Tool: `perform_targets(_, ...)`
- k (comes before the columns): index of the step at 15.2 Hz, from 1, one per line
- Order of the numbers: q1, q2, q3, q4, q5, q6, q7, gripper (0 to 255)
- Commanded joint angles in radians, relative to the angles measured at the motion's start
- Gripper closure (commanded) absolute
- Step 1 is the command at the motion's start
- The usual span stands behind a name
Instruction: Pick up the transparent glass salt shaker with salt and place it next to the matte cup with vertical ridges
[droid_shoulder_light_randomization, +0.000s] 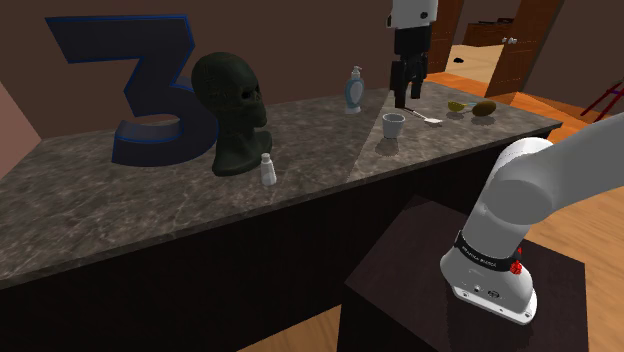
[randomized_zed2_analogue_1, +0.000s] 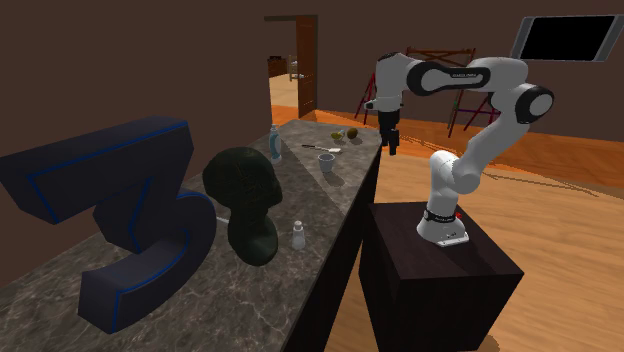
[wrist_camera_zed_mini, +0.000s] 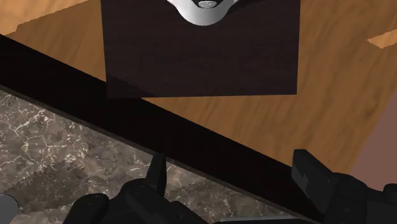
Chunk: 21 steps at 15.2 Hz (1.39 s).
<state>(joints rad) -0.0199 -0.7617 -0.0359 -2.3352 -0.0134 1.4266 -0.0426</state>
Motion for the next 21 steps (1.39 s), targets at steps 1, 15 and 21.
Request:
perform_targets(1,0.0,0.0,0.0,0.0,0.0,0.0,0.0,0)
perform_targets(15,0.052,0.46,0.09,0.153,0.084,0.32,0.104,0)
perform_targets(21,0.071,0.677,0.119,0.297,0.093,0.402,0.144,0)
